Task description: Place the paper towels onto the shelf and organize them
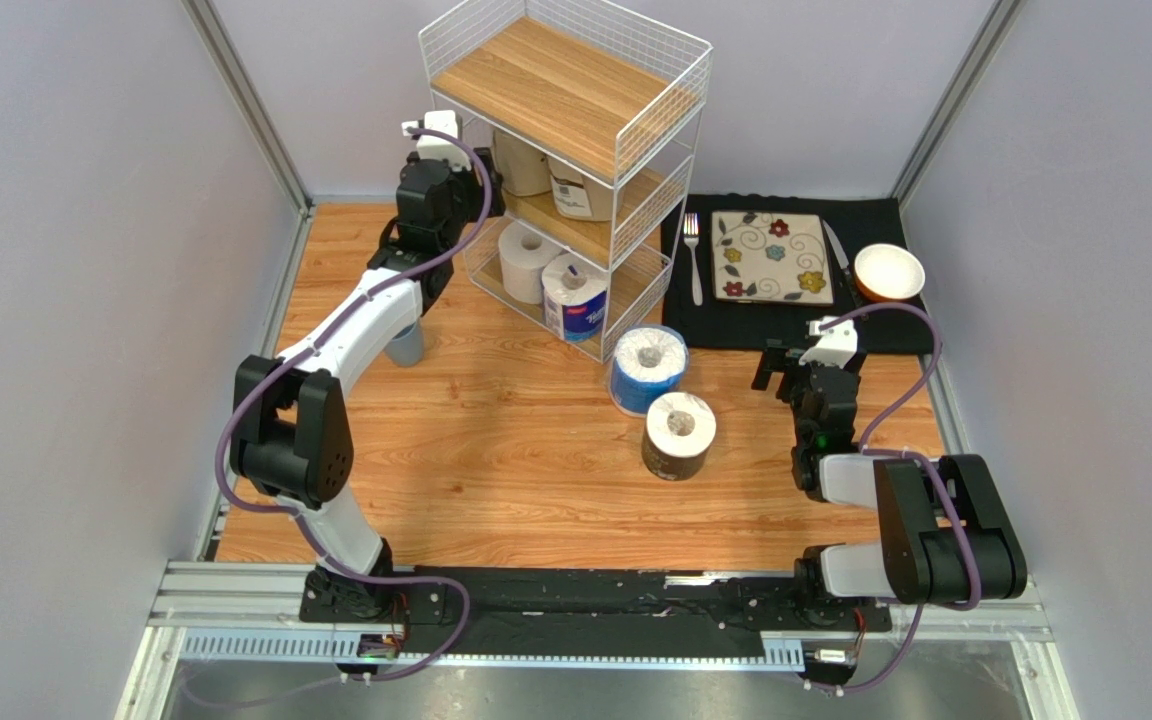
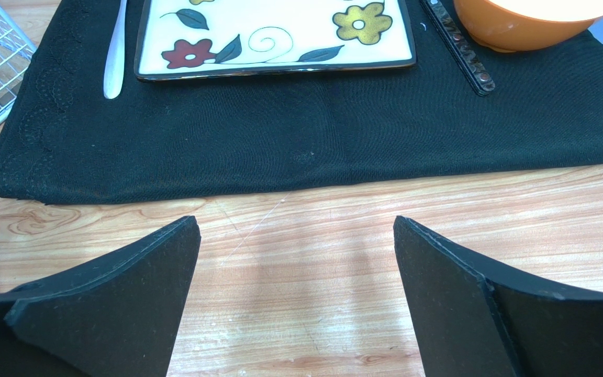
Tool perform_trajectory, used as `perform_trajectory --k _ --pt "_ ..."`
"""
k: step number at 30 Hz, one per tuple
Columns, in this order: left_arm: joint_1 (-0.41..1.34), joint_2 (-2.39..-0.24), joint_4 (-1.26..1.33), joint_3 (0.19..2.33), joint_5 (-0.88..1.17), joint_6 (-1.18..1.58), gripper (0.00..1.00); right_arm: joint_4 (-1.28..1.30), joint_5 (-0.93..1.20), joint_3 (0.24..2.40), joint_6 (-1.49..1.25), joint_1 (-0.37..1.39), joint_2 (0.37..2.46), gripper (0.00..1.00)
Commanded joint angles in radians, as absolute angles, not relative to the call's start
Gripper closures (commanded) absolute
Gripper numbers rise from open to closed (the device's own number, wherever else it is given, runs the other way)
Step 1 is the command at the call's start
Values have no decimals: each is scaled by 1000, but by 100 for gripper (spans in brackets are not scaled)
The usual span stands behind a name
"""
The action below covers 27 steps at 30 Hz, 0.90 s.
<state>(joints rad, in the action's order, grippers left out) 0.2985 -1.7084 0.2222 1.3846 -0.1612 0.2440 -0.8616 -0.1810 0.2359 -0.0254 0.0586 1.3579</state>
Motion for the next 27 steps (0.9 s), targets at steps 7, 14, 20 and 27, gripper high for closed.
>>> perform_trajectory --k 7,14,20,27 --pt "296 -1444 204 1269 -196 262 28 -888 -186 261 -20 60 1345 1" --pt "296 -1221 36 1086 -175 373 28 -888 -186 259 -20 61 1345 1" --pt "298 -991 -89 882 -115 451 28 -873 -283 270 -55 61 1318 1" --pt "298 -844 -241 831 -80 440 28 -192 -465 627 -226 67 1166 1"
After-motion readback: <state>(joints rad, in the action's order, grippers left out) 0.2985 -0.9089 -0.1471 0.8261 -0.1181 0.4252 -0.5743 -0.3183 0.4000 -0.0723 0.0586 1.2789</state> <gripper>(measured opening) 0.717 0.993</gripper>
